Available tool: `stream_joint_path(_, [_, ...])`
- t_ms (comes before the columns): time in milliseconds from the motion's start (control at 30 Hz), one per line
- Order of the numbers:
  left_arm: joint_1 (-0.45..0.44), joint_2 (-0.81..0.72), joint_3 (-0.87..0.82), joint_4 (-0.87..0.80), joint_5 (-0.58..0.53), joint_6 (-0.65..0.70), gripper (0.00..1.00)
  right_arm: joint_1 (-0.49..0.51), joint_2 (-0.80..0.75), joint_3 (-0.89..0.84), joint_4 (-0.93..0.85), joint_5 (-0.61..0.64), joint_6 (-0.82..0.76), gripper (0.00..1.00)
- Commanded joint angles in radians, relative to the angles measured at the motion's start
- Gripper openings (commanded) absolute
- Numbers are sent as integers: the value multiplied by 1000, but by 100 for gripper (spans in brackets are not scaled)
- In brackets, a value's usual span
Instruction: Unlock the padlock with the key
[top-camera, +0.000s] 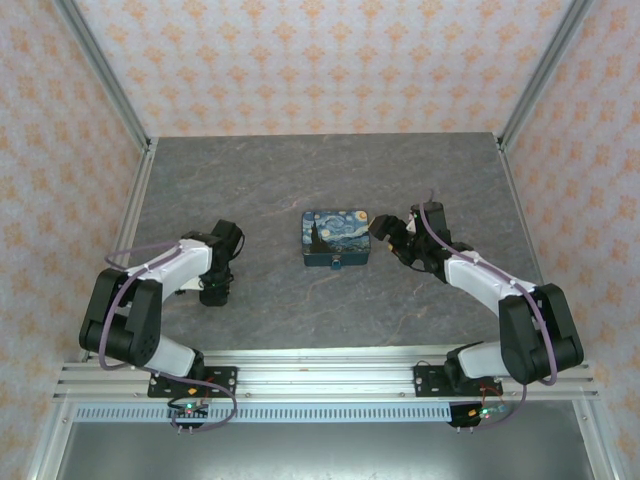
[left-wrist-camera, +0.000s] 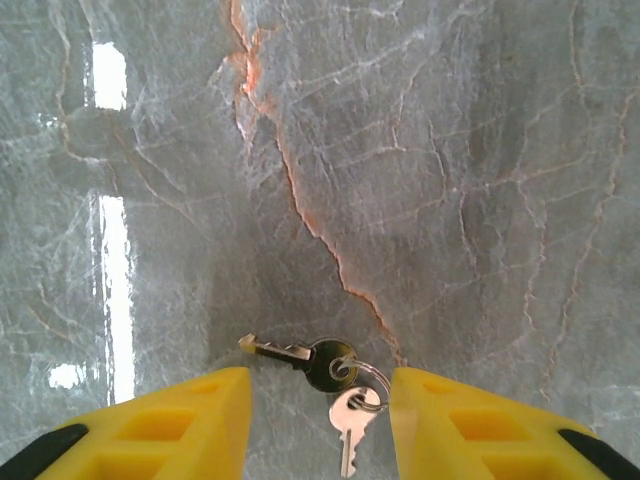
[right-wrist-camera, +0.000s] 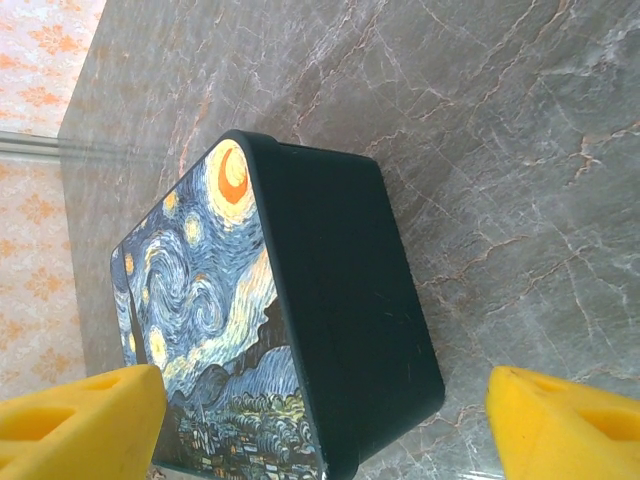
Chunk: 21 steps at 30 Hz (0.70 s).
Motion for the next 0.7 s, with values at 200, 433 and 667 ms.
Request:
stream_joint_path(200, [27, 59, 1, 30, 17, 41, 35, 6, -19, 39, -30, 41, -8, 84])
stream_joint_path(433, [33, 98, 8, 47, 35, 84, 18, 5, -21, 37, -33, 49, -10, 84])
stream_joint_path(667, [34, 100, 5, 59, 39, 142, 10, 5, -29, 34, -39, 57, -12, 83])
